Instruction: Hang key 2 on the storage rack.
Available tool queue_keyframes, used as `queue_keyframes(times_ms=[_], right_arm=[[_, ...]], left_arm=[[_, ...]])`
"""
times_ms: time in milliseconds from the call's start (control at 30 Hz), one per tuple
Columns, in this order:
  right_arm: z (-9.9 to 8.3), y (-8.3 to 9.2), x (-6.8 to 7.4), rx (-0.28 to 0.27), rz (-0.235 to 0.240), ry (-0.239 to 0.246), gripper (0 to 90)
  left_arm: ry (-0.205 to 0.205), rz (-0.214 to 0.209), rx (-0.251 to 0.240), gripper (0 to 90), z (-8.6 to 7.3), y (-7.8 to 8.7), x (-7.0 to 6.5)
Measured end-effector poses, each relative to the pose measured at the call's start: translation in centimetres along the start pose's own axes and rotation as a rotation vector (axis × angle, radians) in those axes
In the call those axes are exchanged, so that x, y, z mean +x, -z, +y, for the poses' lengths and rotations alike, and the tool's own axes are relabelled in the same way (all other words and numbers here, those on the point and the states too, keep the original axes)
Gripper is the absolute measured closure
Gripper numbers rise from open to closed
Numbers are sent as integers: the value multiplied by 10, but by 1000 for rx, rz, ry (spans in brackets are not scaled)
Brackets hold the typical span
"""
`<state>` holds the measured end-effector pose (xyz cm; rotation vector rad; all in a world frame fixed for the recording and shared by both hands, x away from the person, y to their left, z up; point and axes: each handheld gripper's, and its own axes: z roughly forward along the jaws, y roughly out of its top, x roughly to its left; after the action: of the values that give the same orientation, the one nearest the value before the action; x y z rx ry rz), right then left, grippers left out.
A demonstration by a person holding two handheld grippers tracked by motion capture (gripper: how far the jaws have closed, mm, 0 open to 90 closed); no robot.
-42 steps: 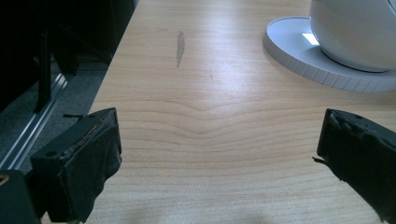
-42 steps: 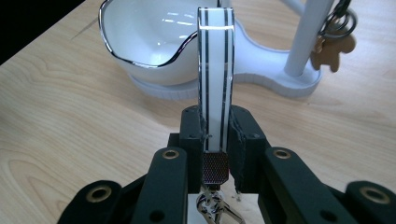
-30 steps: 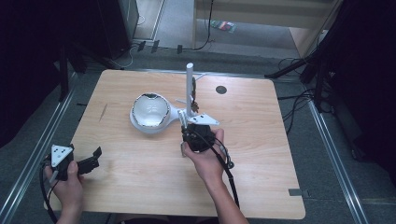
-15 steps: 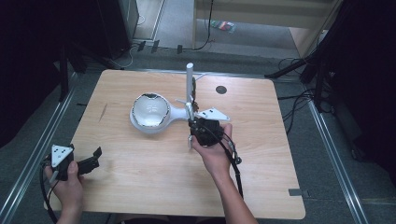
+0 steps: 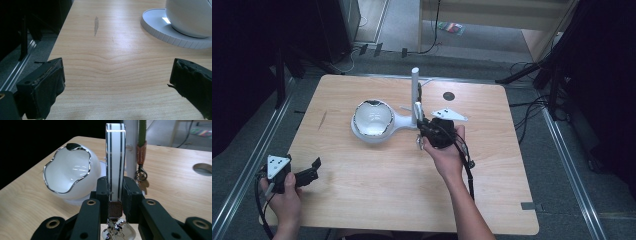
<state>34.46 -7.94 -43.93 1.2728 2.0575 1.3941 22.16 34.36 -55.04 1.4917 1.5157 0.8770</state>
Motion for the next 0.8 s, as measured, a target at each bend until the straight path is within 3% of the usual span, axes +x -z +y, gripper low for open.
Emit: queue_keyframes(times_ms=[367,467,633,800], right_arm=[[1,-12,-17,27,102,-76,781],[2,-14,-19,40,158,-85,781],[2,-17,-18,55,197,-86,781],[1,-23,-25,63,206,-134,781]], left_arm=[[2,1,0,1,0,0,0],[2,0,0,1,0,0,0],[0,1,0,1,0,0,0],[1,1,0,1,0,0,0]])
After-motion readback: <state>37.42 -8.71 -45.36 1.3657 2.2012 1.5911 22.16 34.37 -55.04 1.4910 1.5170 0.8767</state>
